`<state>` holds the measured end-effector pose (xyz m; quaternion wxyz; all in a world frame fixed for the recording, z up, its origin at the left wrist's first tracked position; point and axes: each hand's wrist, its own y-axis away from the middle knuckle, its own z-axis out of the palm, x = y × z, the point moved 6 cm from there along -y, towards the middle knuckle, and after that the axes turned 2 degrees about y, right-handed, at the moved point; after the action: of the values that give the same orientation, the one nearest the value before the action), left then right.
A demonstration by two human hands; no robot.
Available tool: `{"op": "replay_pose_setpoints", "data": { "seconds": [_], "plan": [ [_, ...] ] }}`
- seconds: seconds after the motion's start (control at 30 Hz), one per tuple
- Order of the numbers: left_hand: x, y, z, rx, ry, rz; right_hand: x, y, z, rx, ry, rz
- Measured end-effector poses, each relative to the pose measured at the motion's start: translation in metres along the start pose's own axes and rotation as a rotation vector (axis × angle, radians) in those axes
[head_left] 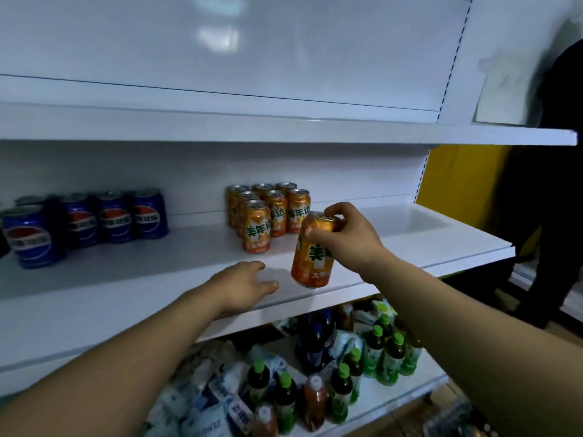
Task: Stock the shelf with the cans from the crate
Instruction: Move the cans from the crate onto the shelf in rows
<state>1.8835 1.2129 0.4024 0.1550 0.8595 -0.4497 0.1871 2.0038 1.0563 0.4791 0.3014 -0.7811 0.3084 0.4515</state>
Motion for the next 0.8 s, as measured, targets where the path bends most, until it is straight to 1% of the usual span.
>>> {"op": "replay_pose_setpoints", "data": {
  "seconds": [0.03, 0.07, 0.1, 0.23, 0.37, 0.6, 0.8],
  "plan": [
    [-0.013, -0.006, 0.002, 0.007, -0.163, -0.018, 0.005, -0.008, 0.006, 0.012, 0.038, -0.002],
    [-0.023, -0.011, 0.005, -0.006, -0.251, -0.035, 0.010, -0.015, 0.011, 0.024, 0.071, -0.012],
    [-0.030, -0.015, 0.009, -0.030, -0.282, -0.062, 0.014, -0.019, 0.015, 0.038, 0.096, -0.024],
    [-0.043, -0.027, 0.024, -0.087, -0.282, -0.150, 0.034, -0.044, 0.031, 0.065, 0.133, -0.041],
    [-0.047, -0.032, 0.028, -0.028, -0.304, -0.136, 0.052, -0.064, 0.047, 0.129, 0.159, -0.090],
    [-0.051, -0.034, 0.030, -0.006, -0.296, -0.138, 0.059, -0.100, 0.069, 0.025, 0.302, -0.172],
    [-0.049, -0.033, 0.029, -0.002, -0.295, -0.129, 0.060, -0.122, 0.081, 0.048, 0.381, -0.189]
  ]
}}
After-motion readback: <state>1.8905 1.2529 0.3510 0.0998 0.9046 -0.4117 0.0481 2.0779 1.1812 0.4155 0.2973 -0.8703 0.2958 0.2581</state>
